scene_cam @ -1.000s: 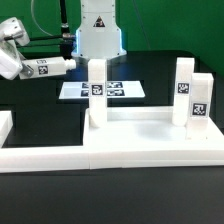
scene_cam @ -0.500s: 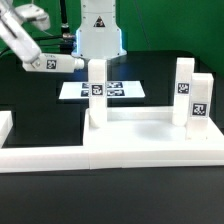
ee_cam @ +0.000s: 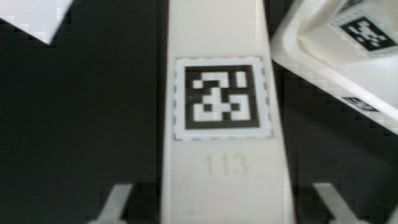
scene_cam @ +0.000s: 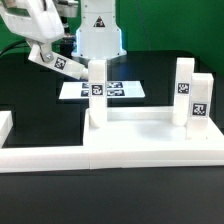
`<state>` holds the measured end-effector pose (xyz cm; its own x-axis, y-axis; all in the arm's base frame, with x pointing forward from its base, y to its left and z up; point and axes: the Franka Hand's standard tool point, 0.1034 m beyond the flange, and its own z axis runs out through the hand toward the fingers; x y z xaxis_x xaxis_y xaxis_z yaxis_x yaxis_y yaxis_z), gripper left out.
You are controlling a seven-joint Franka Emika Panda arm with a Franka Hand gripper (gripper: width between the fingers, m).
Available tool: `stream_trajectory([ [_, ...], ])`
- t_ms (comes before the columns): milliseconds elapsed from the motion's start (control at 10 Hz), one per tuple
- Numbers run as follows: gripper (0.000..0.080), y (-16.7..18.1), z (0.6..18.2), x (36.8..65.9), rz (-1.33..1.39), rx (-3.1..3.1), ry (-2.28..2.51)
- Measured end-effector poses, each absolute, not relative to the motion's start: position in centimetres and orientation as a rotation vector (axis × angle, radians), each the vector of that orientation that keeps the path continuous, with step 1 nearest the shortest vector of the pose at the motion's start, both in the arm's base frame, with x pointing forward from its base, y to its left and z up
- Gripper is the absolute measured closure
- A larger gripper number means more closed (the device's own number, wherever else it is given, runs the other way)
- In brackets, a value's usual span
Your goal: Assemble desk
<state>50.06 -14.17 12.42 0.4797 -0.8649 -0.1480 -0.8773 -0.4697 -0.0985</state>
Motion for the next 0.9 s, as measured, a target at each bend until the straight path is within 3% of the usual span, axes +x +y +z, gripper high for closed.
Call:
stream_trajectory([
  [400,0.0511,-14.2,16.2,56.4,-0.186,-2.667,1.416],
  [600,0.0511,-13.6,16.6,59.0,-0.4,-2.718,1.376],
  [900,0.0511,-12.2,16.0,59.5,-0.626,-2.717,1.369],
])
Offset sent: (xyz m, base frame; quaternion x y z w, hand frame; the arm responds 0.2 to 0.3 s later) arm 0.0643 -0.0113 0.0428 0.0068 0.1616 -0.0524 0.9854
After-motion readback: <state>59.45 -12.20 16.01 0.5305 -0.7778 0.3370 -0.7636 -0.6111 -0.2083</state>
